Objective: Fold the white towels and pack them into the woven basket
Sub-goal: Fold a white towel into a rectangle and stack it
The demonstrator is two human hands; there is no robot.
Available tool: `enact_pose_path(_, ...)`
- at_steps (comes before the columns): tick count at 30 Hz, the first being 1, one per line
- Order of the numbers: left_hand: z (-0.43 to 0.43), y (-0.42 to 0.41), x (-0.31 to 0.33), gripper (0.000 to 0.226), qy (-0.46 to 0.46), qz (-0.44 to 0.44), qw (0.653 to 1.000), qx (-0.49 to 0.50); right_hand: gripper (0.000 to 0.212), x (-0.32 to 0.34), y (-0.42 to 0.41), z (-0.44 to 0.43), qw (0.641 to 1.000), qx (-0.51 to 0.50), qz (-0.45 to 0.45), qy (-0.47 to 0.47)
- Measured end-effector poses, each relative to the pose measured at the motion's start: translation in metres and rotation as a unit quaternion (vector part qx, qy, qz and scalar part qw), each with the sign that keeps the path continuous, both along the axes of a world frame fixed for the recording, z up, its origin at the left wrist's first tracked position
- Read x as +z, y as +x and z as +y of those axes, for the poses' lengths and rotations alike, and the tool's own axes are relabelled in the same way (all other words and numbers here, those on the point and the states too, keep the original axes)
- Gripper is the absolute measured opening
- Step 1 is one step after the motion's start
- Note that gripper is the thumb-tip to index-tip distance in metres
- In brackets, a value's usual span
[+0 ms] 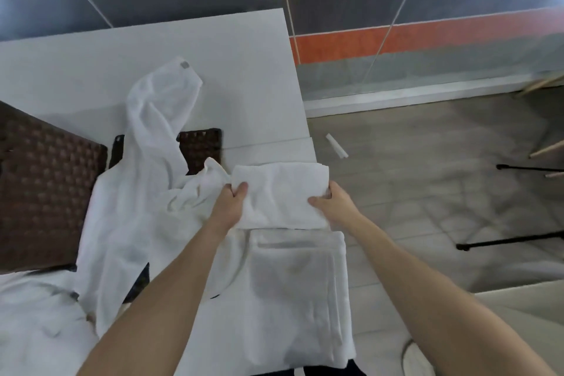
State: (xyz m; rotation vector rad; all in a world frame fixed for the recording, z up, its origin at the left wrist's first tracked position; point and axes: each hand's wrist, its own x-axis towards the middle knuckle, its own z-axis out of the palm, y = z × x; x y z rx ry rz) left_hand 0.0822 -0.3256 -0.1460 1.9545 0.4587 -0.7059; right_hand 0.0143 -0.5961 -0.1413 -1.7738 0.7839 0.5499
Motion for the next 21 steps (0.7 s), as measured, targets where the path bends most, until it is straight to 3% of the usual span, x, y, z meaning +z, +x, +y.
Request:
enact_pose_path(7, 0.004, 0.011, -0.003, 0.046, 0.087, -0.025, 0.993, -0.080, 0.035, -0.004, 0.004, 0.000, 0.998, 0.014, 0.010, -0.053)
enact_pose_path(13, 0.001, 0.012, -0.008, 0.054, 0.141, -0.038, 0.983, -0.113, 0.053, 0.003, 0.007, -0.018, 0.986, 0.108, 0.011, -0.126)
enact_pose_path(19, 0.014, -0.010, 0.003, 0.078, 0.149, -0.056, 0.982, -0.097, 0.101, 0.023, -0.034, -0.017, 0.975, 0.061, 0.004, -0.214)
enact_pose_path(21, 0.022, -0.023, 0.007, 0.074, 0.159, -0.060, 0.981, -0.096, 0.110, 0.037, -0.062, -0.013, 0.971, 0.056, 0.002, -0.234)
